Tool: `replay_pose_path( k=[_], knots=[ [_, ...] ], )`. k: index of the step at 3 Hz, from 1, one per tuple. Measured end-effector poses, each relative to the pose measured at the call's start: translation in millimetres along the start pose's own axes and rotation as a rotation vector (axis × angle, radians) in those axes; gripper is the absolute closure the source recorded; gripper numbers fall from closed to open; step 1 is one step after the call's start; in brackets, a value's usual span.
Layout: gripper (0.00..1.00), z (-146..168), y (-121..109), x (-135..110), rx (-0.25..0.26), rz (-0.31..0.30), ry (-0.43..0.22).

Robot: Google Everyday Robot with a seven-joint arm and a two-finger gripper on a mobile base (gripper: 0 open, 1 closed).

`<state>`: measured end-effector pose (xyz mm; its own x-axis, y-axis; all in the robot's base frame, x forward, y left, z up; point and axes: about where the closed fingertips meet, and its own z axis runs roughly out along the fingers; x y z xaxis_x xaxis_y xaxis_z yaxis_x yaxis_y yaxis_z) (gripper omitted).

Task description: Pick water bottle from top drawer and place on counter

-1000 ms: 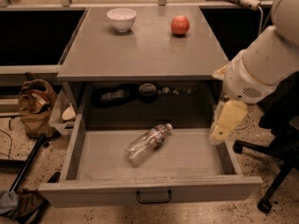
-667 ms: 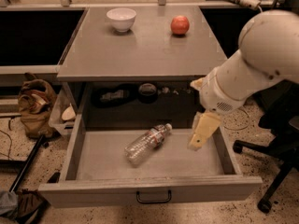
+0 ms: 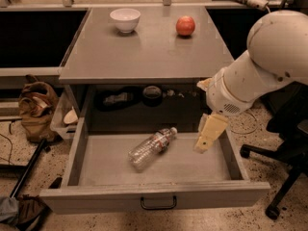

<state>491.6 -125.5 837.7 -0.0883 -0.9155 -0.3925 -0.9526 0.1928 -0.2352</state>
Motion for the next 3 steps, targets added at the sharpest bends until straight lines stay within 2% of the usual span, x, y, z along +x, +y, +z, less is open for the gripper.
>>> replay_pose_path(
  k=[1,2,3],
  knots=[
    [0.0,12.3,7.9,-7.6,-0.025,-0.048,-0.014],
    [0.0,54.2,25.0,-35.4,-0.077,-0.151,-0.094],
    [0.0,101.6,35.5,-73.8,-0.103,-0.247,-0.157]
  ],
)
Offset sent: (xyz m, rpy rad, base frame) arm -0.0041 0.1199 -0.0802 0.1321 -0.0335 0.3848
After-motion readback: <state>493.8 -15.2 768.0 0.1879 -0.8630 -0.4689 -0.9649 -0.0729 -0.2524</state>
